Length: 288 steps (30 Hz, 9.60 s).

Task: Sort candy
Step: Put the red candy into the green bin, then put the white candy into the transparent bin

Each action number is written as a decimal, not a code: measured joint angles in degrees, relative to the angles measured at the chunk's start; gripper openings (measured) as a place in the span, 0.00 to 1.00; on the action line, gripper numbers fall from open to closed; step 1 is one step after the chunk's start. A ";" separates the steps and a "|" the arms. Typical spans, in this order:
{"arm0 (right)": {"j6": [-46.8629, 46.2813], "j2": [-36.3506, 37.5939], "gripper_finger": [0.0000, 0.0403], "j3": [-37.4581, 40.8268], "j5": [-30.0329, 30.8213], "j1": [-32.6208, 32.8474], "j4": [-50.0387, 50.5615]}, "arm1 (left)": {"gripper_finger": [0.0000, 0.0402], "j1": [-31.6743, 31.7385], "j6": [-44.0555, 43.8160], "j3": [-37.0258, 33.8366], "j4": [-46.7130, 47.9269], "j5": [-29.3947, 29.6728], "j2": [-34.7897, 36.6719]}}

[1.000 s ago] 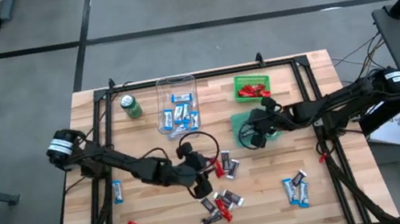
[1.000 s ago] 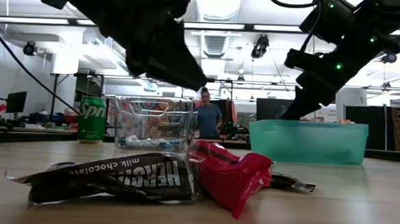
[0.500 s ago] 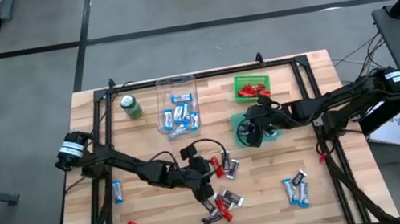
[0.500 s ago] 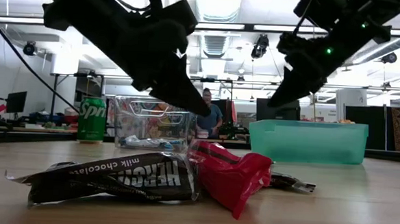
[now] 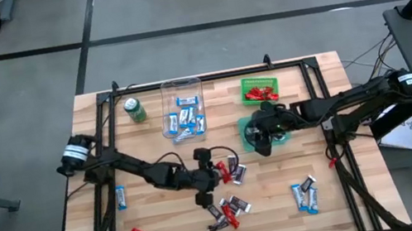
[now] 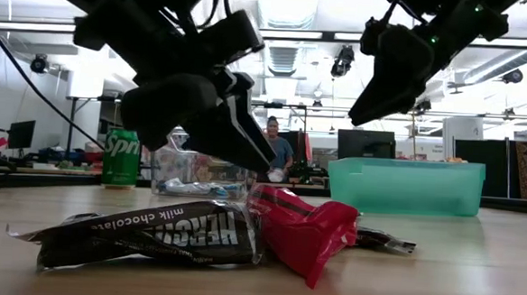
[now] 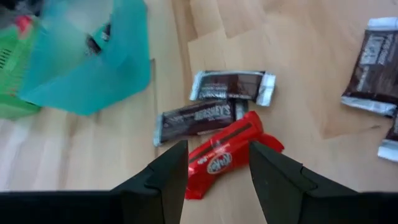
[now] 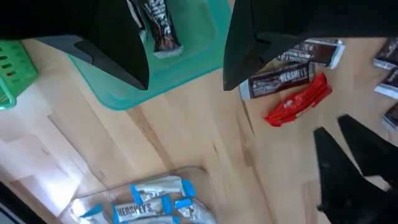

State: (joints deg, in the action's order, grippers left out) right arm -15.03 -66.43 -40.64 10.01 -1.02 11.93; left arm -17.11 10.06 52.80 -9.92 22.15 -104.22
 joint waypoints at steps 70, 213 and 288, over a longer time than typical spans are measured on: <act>23.61 -2.32 0.48 4.87 -11.99 22.88 -37.91 | 0.00 2.28 -29.04 -0.02 -45.79 -21.59 -4.14; 4.40 1.50 0.48 11.78 -17.98 2.36 -33.09 | 0.00 -18.83 -42.21 14.41 24.70 23.41 8.70; 14.55 -24.02 0.06 -15.21 -12.92 3.00 -31.06 | 0.32 -12.34 -22.65 -13.09 -17.95 26.24 23.62</act>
State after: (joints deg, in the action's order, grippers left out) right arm -0.47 -90.45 -55.85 -2.91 1.99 -19.13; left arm -29.45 -12.59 39.71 -27.87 48.39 -80.61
